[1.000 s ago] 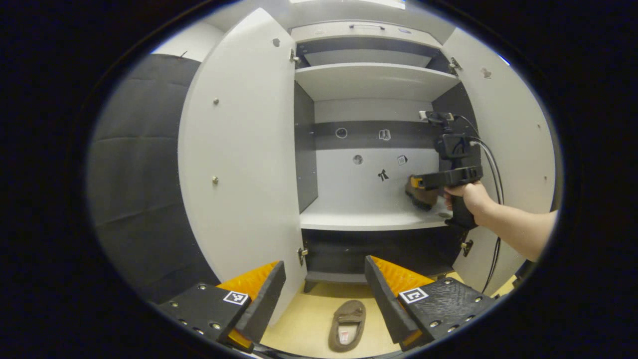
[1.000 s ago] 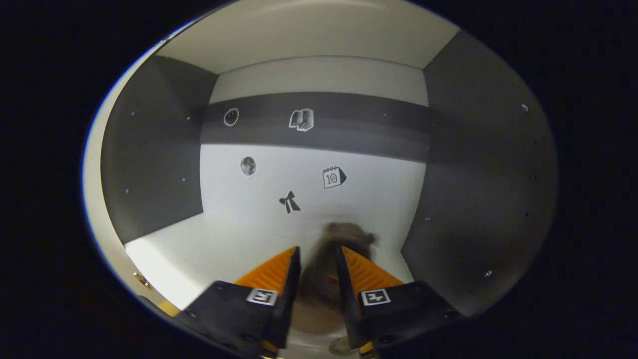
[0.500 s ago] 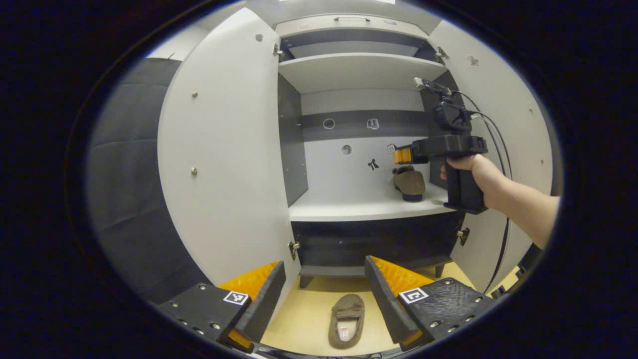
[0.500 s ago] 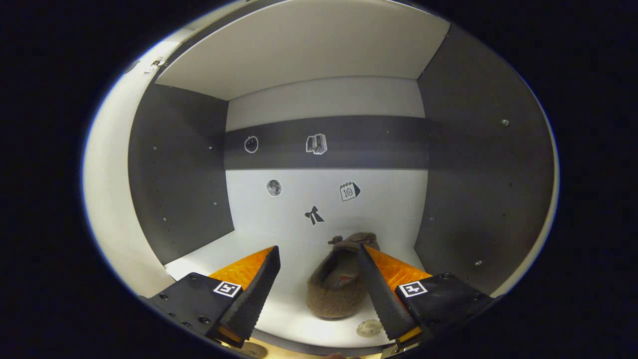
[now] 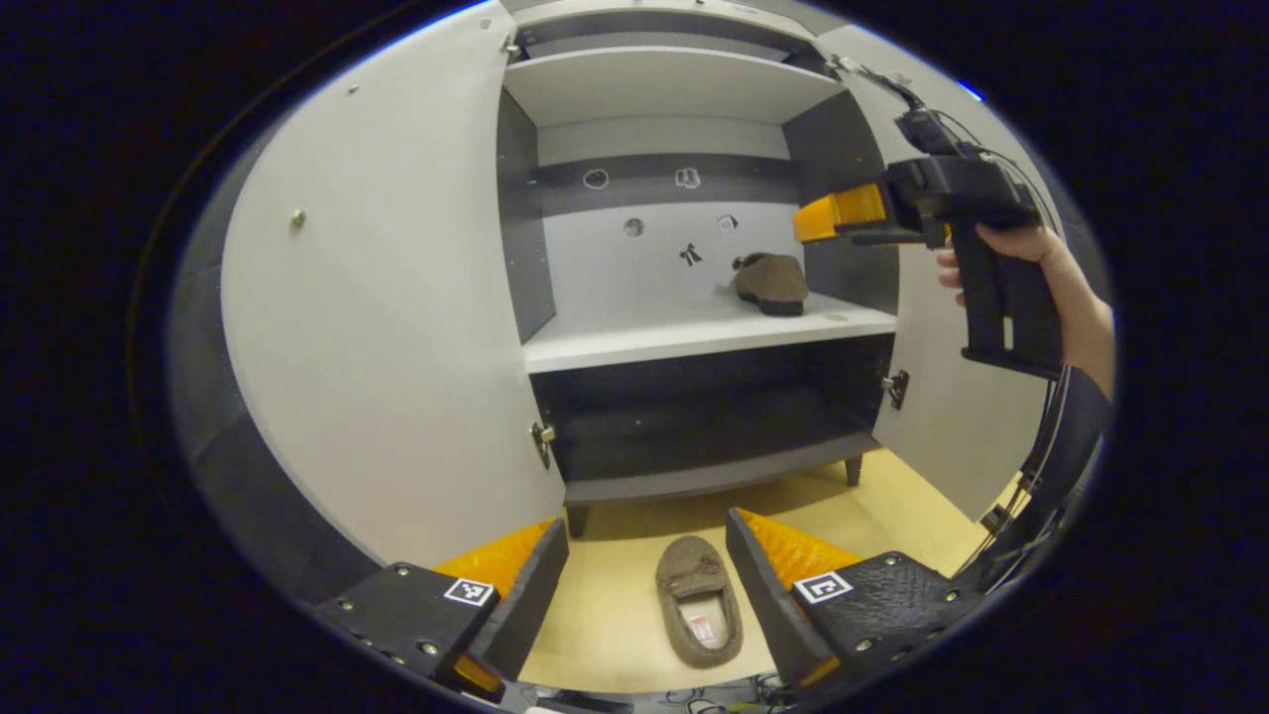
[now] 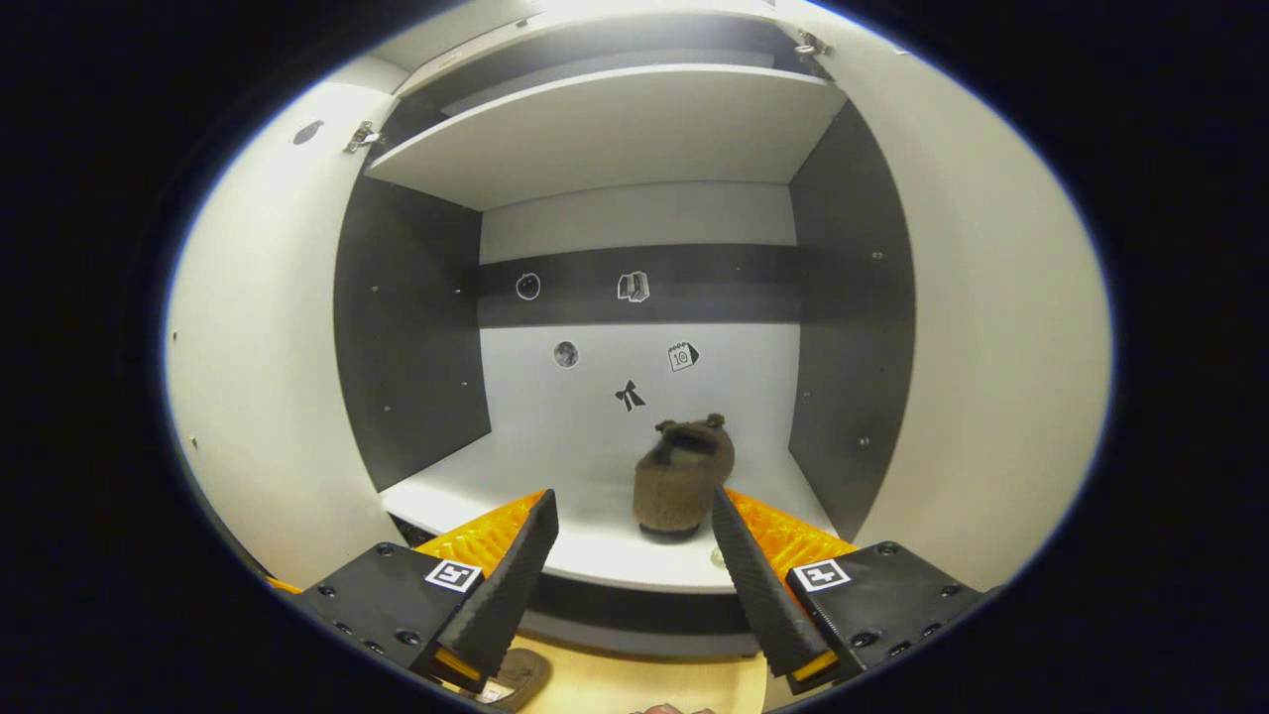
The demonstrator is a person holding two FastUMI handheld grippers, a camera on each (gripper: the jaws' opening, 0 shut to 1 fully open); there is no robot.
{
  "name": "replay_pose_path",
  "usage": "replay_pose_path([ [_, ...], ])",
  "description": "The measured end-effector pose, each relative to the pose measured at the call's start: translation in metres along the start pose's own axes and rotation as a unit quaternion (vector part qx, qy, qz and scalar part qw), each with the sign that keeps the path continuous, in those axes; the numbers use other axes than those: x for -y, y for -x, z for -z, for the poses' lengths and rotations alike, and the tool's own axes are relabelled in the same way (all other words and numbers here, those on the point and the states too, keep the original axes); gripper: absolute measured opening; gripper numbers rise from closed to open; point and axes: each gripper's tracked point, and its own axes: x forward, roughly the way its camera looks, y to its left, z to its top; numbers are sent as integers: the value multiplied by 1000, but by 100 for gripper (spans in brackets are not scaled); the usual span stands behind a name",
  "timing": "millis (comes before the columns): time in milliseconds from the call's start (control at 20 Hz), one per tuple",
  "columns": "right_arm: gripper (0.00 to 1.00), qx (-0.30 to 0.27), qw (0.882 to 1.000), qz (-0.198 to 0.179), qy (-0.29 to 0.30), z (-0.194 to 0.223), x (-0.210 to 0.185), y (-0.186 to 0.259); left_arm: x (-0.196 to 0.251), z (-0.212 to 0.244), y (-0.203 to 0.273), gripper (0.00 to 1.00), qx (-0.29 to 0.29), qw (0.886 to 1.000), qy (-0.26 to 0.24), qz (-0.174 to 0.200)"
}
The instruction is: Grab one shoe with the right hand and put it into the shoe cabinet, grab the other shoe with the left hand and put it into the shoe cabinet; then close the right door with the right hand and the left door with the left hand.
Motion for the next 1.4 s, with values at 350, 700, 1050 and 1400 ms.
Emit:
replay_pose_path([
  [350, 96, -19, 999, 36, -7, 50, 3, 83, 18, 85, -38, 93, -73, 994, -53, 58],
  [700, 96, -77, 993, 83, -26, 122, 1, 158, 24, 147, -90, 93, -142, 984, -61, 89],
  [1050, 99, -117, 979, 164, 33, 161, 41, 223, 22, 191, -130, 94, -184, 977, -79, 73],
  [1400, 98, -172, 944, 281, 15, 196, 103, 313, 41, 215, -151, 58, -223, 970, -16, 100],
])
